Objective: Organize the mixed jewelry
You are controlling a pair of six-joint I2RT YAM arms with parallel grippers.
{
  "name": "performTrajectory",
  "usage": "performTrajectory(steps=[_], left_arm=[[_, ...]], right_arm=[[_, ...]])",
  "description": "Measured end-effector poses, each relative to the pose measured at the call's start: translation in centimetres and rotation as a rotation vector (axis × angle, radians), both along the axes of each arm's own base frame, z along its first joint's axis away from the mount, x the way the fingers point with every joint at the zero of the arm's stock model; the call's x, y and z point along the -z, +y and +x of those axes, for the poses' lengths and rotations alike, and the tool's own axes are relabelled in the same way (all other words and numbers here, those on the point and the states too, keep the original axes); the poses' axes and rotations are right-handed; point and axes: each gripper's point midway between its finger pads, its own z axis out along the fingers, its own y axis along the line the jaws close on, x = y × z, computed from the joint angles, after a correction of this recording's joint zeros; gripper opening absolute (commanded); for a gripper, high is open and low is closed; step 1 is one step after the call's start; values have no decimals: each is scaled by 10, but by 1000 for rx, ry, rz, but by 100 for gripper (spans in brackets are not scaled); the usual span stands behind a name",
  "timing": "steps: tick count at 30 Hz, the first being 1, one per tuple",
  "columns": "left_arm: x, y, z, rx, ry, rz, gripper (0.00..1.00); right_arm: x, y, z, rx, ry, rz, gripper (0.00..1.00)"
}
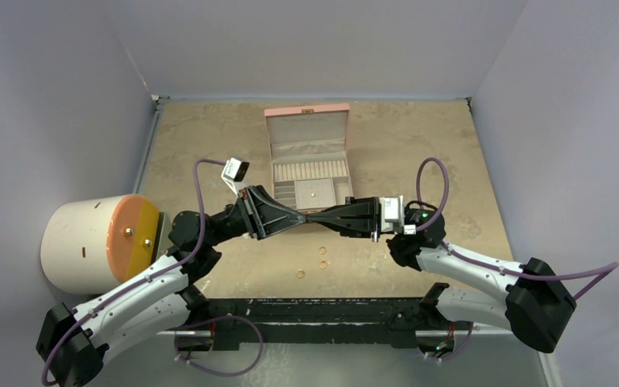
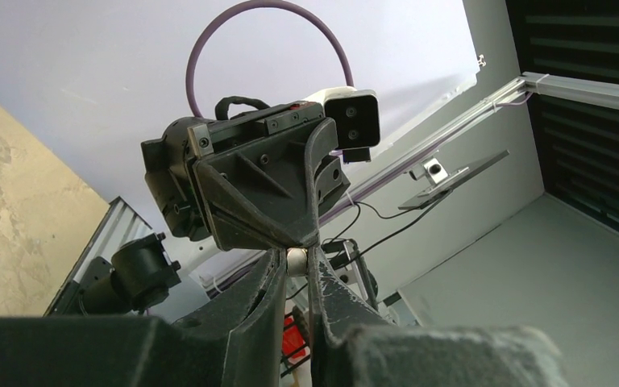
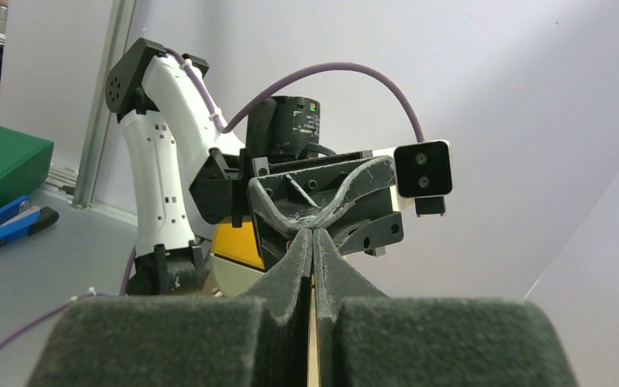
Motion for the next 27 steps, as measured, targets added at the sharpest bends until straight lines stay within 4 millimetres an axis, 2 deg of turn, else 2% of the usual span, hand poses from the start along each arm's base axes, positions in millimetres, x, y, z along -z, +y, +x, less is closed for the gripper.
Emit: performTrajectory(steps=[4, 8, 10, 15, 20, 23, 27], left_arm=[[0, 0, 0, 2, 1, -1, 0], [0, 0, 0, 2, 2, -1, 0], [0, 0, 0, 2, 2, -1, 0], [0, 0, -1, 7, 0, 0, 0], [6, -2, 1, 0, 5, 27, 0], [11, -4, 3, -7, 11, 53, 0], [14, -9, 9, -31, 1, 120, 0]], right_arm=[[0, 0, -1, 0, -4, 2, 0], [-1, 0, -1, 1, -7, 3, 0], [-1, 0, -1, 0, -8, 4, 12], [-2, -2, -2, 3, -9, 9, 28], [-3, -17, -12, 30, -12, 20, 43], [-5, -30, -17, 72, -15, 16, 49], [-5, -51, -18, 176, -3, -1, 50]])
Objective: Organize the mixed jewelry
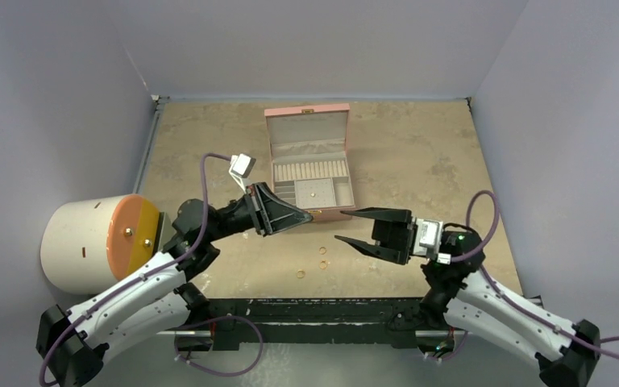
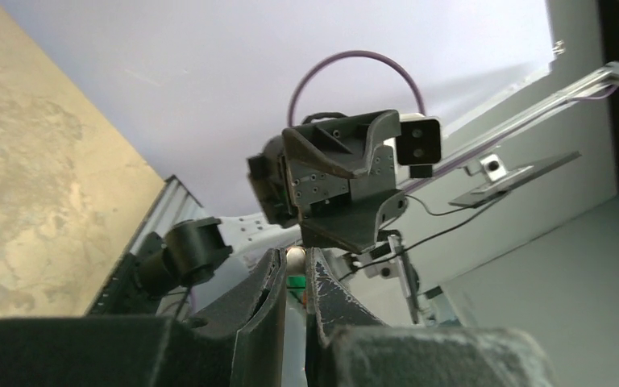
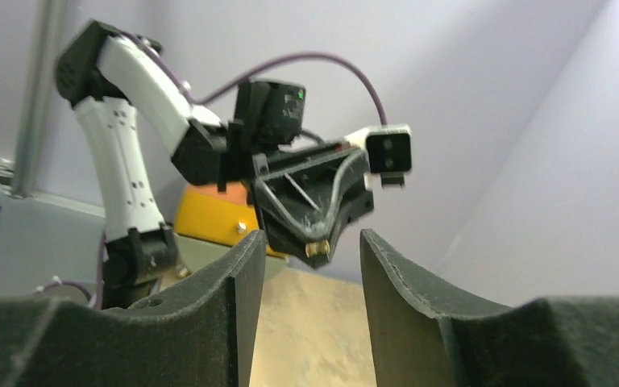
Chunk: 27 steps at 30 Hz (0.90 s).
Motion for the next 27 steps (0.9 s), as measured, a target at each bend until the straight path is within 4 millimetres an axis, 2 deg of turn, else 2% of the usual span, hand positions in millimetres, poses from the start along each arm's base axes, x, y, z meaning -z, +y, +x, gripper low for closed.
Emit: performTrajectory(steps=[4, 9, 12, 15, 20, 24, 27], left_arm=[[-1, -7, 11, -39, -48, 111, 0], [8, -17, 38, -106, -118, 335, 0], [28, -22, 58, -140, -126, 499, 0], [58, -23, 79, -164, -108, 674, 0], [106, -16, 101, -185, -64, 916, 0], [122, -14, 117, -199, -53, 1034, 0], [134, -18, 131, -202, -47, 1098, 0]], right_arm=[[10, -11, 12, 110, 69, -64, 50], [50, -15, 42, 256, 266, -225, 50], [74, -22, 54, 337, 367, -302, 49], [99, -33, 73, 458, 500, -355, 49], [131, -53, 94, 631, 688, -409, 50], [149, -63, 99, 702, 792, -424, 52], [154, -66, 100, 719, 840, -415, 52]])
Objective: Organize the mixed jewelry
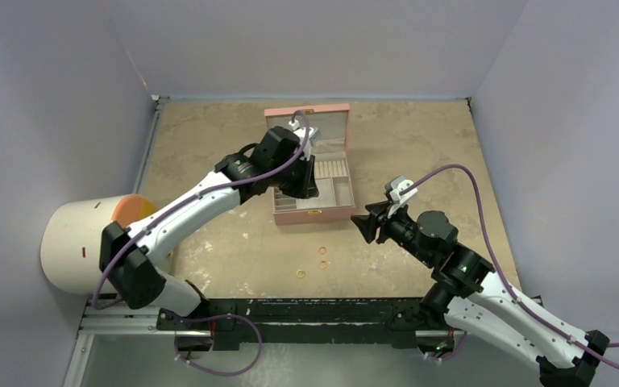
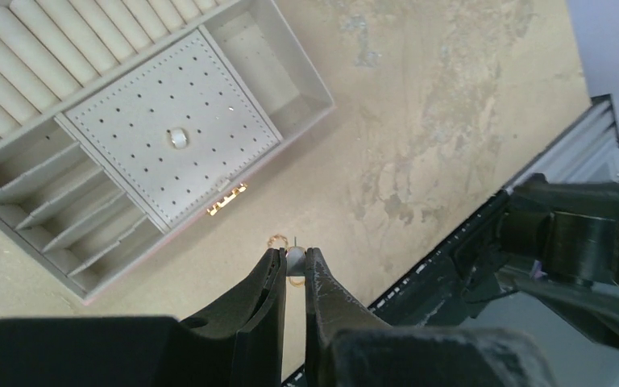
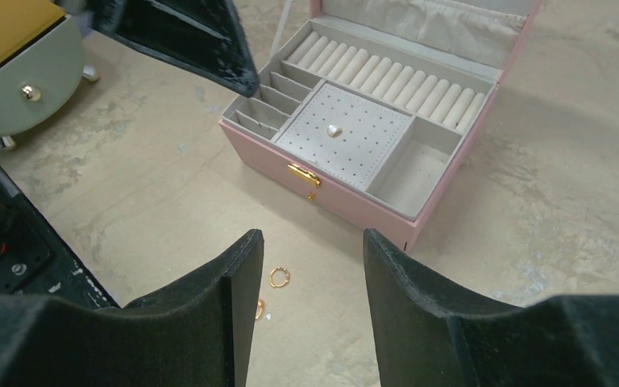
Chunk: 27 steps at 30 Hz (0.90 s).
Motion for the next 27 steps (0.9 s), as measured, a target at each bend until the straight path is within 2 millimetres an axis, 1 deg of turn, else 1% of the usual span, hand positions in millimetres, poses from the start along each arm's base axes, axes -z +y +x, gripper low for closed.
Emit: performTrajectory(steps=[8, 12, 15, 18, 21, 27], left_arm=[[44, -14, 31, -8, 70, 158, 0], [59, -18, 42, -13, 92, 214, 0], [67, -22, 51, -13, 95, 247, 0], [73, -25, 58, -15, 103, 270, 0], [82, -26, 64, -12, 104, 303, 0], [106, -20, 66, -14, 129, 370, 0]], right_arm=[[2, 0, 1, 21, 31, 26, 53], [5, -1, 2, 37, 39, 23, 53], [8, -2, 1, 39, 44, 24, 53], [10, -4, 0, 40, 47, 25, 53], [6, -5, -1, 40, 39, 40, 53], [3, -7, -3, 40, 32, 53, 53]])
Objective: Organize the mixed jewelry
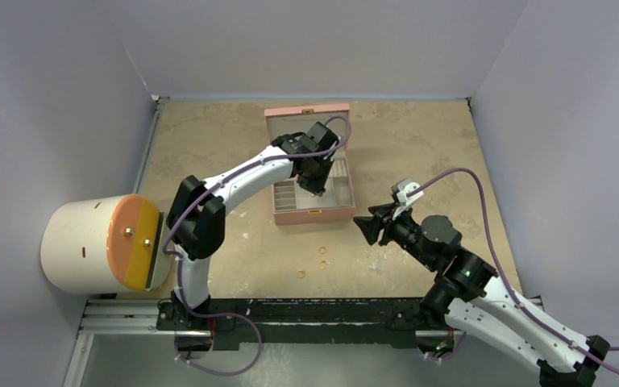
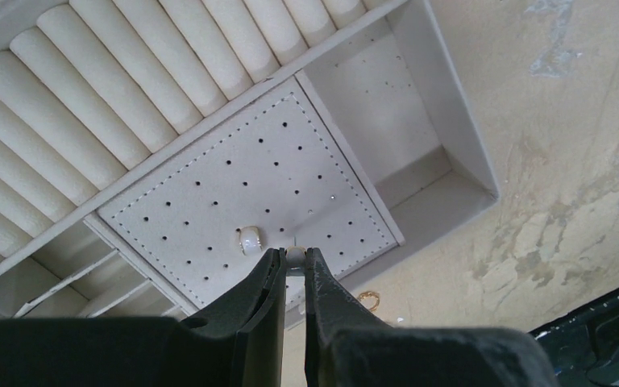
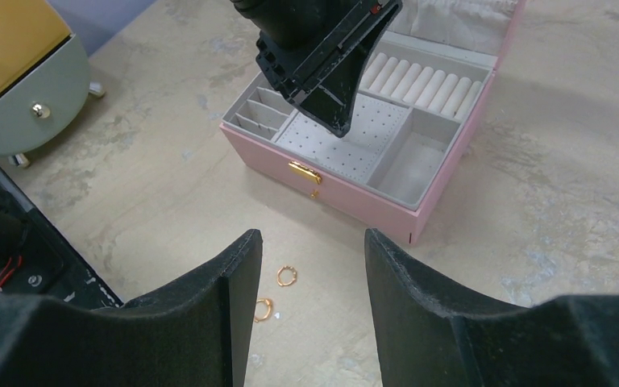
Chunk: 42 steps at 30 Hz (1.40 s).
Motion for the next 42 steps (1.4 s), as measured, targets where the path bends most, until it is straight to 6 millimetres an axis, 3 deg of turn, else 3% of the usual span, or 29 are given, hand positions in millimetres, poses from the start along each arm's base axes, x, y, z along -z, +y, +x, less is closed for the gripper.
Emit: performTrajectory(steps=[15, 42], left_arm=[[8, 5, 6, -3, -18, 42, 0], [12, 6, 5, -1, -11, 51, 0]], right_arm=[[16, 1, 0, 3, 49, -29, 53], [20, 2, 1, 4, 64, -38, 53]])
